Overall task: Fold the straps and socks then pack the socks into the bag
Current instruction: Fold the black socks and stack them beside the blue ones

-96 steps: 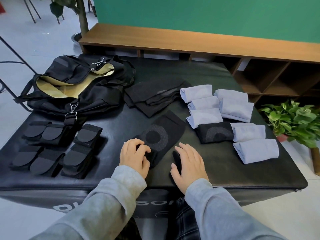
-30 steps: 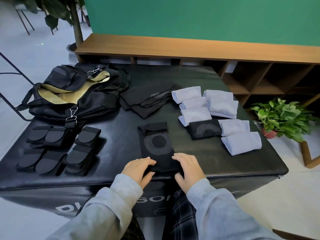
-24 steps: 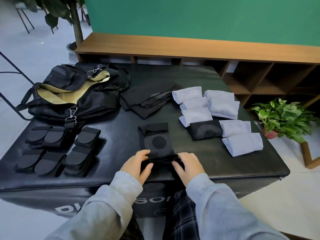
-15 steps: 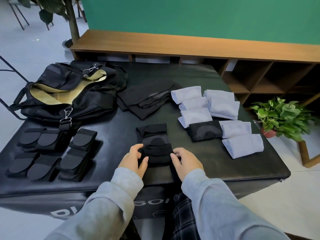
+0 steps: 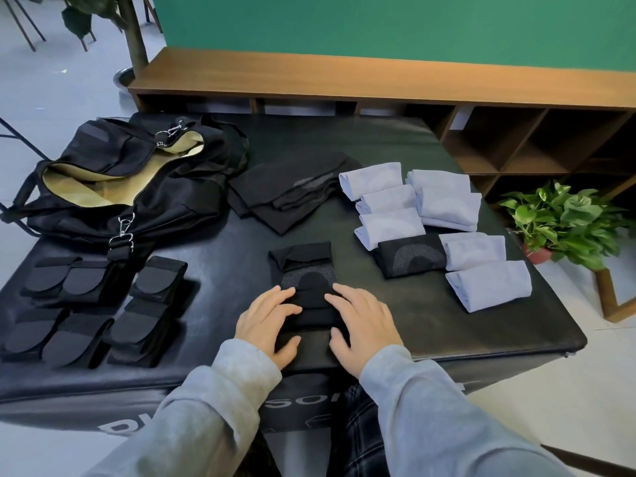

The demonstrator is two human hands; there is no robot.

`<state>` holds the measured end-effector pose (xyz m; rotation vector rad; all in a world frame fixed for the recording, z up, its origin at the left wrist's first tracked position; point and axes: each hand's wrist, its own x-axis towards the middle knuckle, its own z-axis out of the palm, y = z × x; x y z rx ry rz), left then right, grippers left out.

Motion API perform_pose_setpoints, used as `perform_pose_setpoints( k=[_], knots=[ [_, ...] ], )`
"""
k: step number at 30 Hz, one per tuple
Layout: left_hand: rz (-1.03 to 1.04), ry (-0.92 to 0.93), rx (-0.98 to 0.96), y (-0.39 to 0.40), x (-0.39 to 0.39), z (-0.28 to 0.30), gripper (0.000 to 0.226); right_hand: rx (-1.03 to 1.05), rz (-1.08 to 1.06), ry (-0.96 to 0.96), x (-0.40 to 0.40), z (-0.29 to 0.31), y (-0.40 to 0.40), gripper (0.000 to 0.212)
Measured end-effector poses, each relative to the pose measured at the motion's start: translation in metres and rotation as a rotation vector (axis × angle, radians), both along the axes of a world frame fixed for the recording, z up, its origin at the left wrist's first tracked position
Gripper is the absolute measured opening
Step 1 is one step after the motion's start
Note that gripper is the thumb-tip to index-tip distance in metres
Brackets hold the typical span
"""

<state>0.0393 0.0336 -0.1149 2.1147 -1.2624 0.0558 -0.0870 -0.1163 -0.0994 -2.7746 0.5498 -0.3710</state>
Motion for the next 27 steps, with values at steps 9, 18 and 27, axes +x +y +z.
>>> perform_pose_setpoints(
  k=[9, 18, 27],
  knots=[
    [0.064, 0.204, 0.023, -0.004, -0.007, 0.009, 0.063, 0.093, -0.052, -0.005, 0.011, 0.001, 0.000, 0.052],
    [0.133, 0.480, -0.175, 0.007, -0.011, 0.016, 0.051, 0.395, -0.095, -0.235, -0.002, 0.004, -0.001, 0.039],
    [0.160, 0.551, -0.228, 0.008, -0.010, 0.009, 0.058, 0.305, 0.001, -0.280, -0.003, -0.002, -0.003, 0.032]
  ],
)
